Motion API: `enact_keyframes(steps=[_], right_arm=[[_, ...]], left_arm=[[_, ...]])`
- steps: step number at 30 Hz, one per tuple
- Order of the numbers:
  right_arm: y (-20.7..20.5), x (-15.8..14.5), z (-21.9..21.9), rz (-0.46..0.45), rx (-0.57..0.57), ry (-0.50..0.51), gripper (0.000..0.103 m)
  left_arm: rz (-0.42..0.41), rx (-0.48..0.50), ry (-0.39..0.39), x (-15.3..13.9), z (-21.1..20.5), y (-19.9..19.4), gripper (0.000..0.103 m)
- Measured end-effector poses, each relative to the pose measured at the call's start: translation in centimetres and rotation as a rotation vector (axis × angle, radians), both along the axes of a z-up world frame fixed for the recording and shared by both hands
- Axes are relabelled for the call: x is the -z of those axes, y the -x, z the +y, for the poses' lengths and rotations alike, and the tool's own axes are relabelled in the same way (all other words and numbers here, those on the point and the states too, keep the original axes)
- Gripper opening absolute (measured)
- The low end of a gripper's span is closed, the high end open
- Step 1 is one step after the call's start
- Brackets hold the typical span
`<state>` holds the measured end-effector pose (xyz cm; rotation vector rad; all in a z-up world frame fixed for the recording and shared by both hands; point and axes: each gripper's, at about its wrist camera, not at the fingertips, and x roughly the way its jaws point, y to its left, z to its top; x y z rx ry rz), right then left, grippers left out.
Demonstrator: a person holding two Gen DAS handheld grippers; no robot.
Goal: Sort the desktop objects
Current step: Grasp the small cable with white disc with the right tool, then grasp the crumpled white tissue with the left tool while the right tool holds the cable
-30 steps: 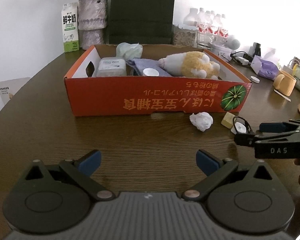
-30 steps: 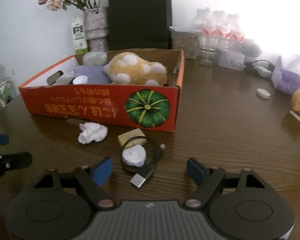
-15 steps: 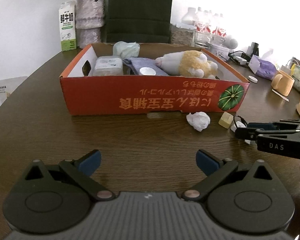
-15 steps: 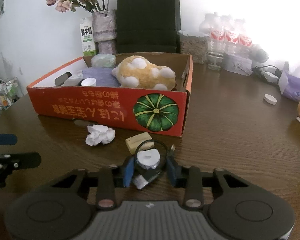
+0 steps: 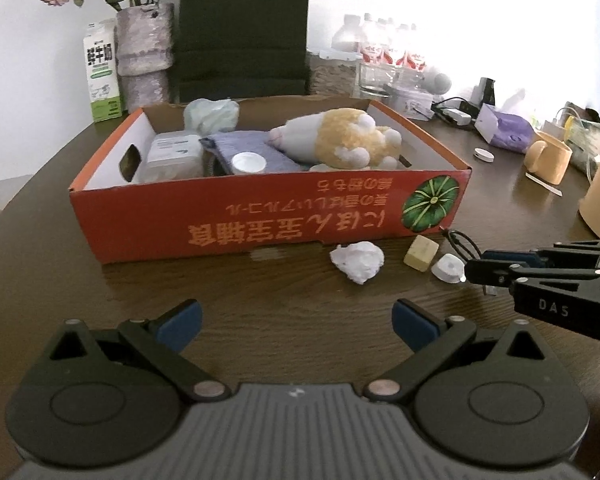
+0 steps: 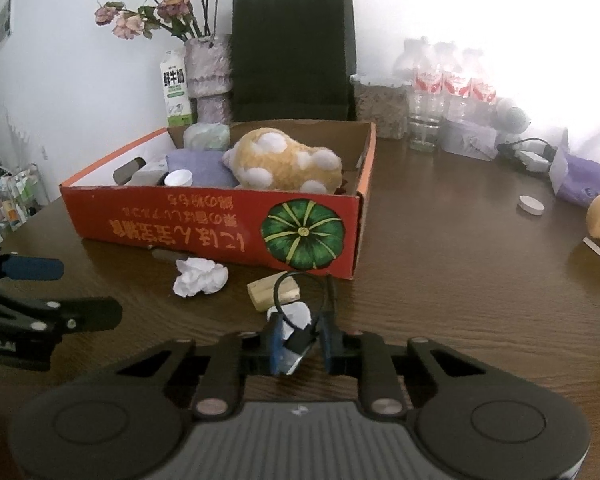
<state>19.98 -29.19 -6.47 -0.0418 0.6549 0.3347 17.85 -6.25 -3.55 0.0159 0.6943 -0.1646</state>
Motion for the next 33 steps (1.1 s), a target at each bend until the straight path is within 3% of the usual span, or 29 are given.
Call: enact_keyframes(steps=[11, 22, 24, 30, 32, 33], right_arm=[[0.1, -0.6, -1.3, -0.028, 0.014, -0.006, 0.016], [-0.9, -0.6, -2.5, -0.04, 0.025, -0.03, 0.016], [-1.1, -0.6, -2.6, -0.04, 0.023, -0.033, 0.016], [-1.4, -0.4, -2.5, -0.039, 0.018, -0.038, 0.016], [-1.4, -0.5, -2.5, -0.038, 0.019, -0.037, 0.016], [-1.4, -0.5, -2.6, -0.039, 0.019, -0.037, 0.016]], left_arm=[[-0.026, -0.003, -0.015, 0.3, -2.9, -2.9, 0.103], [0.015, -0.057, -0.03, 1.8, -5.1, -5.6, 0.1], [0.021, -0.057, -0.031, 2.0, -5.2, -5.8, 0.096], [0.009, -0.068, -0.043, 2.1, -5.3, -6.0, 0.067], [0.0, -0.057, -0.041, 2.0, -5.3, -5.9, 0.043], [-0.002, -0.049, -0.038, 2.0, -5.4, -5.8, 0.037]])
